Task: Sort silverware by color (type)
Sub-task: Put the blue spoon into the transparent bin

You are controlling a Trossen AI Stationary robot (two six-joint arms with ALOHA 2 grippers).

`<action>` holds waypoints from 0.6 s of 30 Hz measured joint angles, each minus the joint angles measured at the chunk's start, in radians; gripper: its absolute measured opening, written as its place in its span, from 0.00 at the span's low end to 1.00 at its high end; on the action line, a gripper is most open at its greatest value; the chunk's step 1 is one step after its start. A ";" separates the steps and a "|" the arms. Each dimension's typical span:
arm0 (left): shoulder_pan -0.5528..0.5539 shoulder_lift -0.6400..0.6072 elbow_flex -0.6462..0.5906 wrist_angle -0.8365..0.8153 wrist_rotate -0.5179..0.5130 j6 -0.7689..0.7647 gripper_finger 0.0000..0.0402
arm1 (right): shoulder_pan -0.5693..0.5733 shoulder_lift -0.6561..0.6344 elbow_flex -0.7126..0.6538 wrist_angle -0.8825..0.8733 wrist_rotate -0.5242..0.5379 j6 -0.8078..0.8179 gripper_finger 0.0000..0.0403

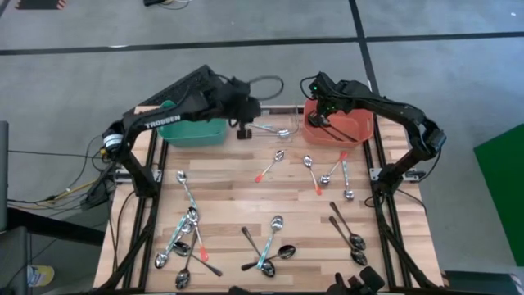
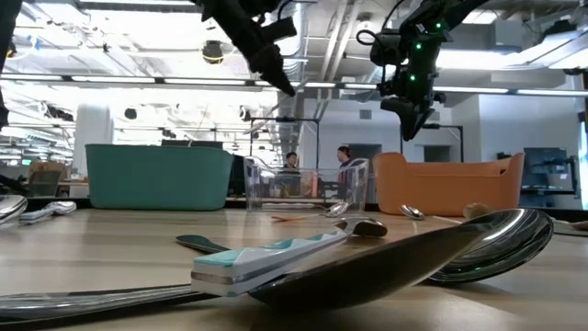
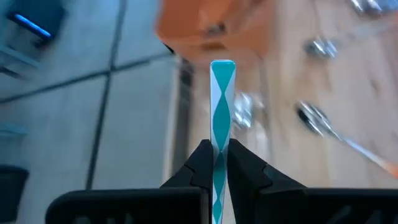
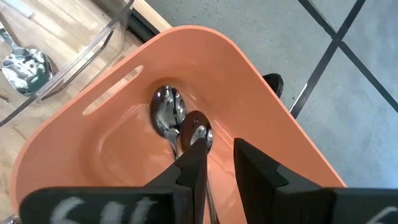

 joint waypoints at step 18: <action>0.087 0.177 -0.001 0.176 0.182 -0.139 0.02 | 0.005 0.000 0.000 0.001 0.000 0.032 0.25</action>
